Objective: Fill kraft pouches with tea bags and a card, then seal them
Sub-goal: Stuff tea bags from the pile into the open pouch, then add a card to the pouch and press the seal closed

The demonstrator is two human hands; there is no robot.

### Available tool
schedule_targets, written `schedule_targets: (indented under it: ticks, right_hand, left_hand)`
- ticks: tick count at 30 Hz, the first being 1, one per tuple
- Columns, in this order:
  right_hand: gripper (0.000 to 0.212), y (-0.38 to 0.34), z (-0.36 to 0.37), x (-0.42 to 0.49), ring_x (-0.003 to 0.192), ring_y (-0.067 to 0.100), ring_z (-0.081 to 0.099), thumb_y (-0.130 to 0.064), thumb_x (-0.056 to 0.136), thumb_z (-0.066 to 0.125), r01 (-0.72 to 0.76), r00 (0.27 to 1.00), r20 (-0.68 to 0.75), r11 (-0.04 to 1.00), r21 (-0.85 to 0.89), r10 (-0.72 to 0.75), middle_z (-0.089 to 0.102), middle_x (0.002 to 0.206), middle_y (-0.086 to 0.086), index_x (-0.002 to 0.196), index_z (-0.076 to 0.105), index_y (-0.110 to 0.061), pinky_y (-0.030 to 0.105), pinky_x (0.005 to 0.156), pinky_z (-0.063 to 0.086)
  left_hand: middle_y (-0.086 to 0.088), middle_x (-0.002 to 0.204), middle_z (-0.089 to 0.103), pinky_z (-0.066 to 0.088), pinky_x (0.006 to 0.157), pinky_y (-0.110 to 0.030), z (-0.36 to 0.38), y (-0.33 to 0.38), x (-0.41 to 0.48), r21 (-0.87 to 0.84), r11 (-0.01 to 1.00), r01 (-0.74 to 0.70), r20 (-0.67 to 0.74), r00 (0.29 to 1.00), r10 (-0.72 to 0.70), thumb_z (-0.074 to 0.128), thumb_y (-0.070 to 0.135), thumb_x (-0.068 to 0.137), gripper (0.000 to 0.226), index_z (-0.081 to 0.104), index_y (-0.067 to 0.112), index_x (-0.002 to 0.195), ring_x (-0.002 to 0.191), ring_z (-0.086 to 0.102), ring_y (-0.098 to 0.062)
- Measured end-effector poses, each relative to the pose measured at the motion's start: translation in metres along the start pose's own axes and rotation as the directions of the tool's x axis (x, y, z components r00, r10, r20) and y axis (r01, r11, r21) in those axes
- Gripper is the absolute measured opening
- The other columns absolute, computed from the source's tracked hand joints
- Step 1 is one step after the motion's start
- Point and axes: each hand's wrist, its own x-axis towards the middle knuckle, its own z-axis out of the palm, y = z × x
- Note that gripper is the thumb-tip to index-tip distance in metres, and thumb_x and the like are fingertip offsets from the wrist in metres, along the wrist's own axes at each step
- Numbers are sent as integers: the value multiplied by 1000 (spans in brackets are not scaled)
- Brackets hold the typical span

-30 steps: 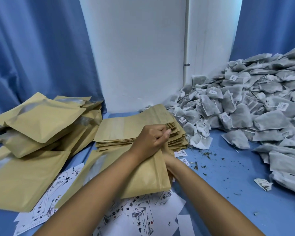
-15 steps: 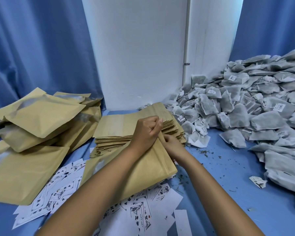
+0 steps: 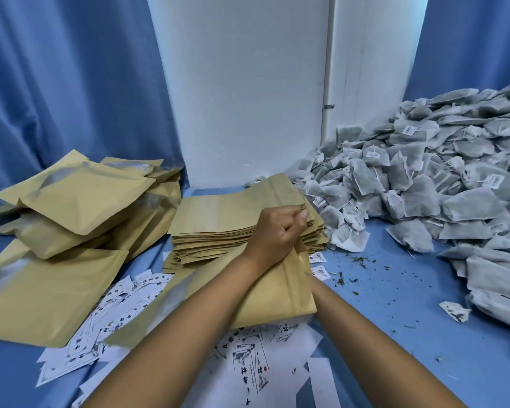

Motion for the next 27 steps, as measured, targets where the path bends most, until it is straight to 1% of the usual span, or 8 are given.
schedule_targets:
  ticks: [5,9,12,18,21,24,26,27]
  right_hand:
    - [33,-12,-9,-15,50,0,47,2,96,43,180,983,6,979,101,-181,53,58,-5,66,51,-11,9,44,36]
    - [38,-11,-47,-25,57,15,65,-15,99,46,360,933,-152,873,330,-327,69,68,13,71,63,3,20,59,55]
    - [47,-7,-61,-28,65,24,69,-20,101,39,259,965,-20,942,213,-261,71,79,20,87,64,17,30,71,59]
    - [12,-1,-15,-17,37,-1,46,-6,89,48,83,976,199,995,50,-91,52,53,-3,78,51,-10,12,39,38]
    - [31,5,-21,-10,44,9,55,-17,96,46,239,970,-89,944,225,-224,60,53,0,68,58,-10,20,47,45]
    - [63,14,-40,-1,36,20,54,-44,100,35,479,725,-668,819,315,-167,58,45,7,52,55,-9,21,38,41]
    - [60,17,-48,3,45,21,58,-55,95,39,479,637,-755,847,230,-154,60,51,5,60,57,-10,28,46,48]
    - [58,17,-48,5,55,22,62,-60,92,41,431,718,-679,865,257,-156,64,60,5,69,61,-10,34,57,53]
  left_hand:
    - [12,53,30,24,52,-7,-23,-11,-2,14,1000,27,-66,997,-26,47,-3,90,46,47,1,45,47,37,9]
    - [-6,48,34,24,49,-24,-28,-8,1,19,1000,17,-89,996,-15,44,11,95,50,42,0,46,47,31,-5]
    - [-13,48,36,25,49,-28,-27,-5,-3,13,1000,13,-112,994,-11,39,19,94,52,40,-2,46,47,32,-12]
    - [-15,48,38,27,49,-28,-16,4,-3,-22,999,43,-122,991,-46,38,20,94,54,42,-3,44,45,36,-19]
    - [-12,49,38,26,50,-23,-17,5,-3,-19,1000,13,-100,995,-15,39,17,93,53,43,0,44,48,33,-10]
    - [-13,49,38,27,50,-24,-20,1,-8,-36,999,19,-78,997,-22,39,17,93,52,43,0,44,47,34,-12]
    - [-12,49,37,27,50,-24,-17,1,-12,-39,999,24,-72,997,-26,39,17,93,53,42,-1,43,47,34,-13]
    - [-8,50,36,26,50,-21,-14,2,-12,-38,999,12,-70,997,-15,39,16,93,53,41,-1,43,47,33,-9]
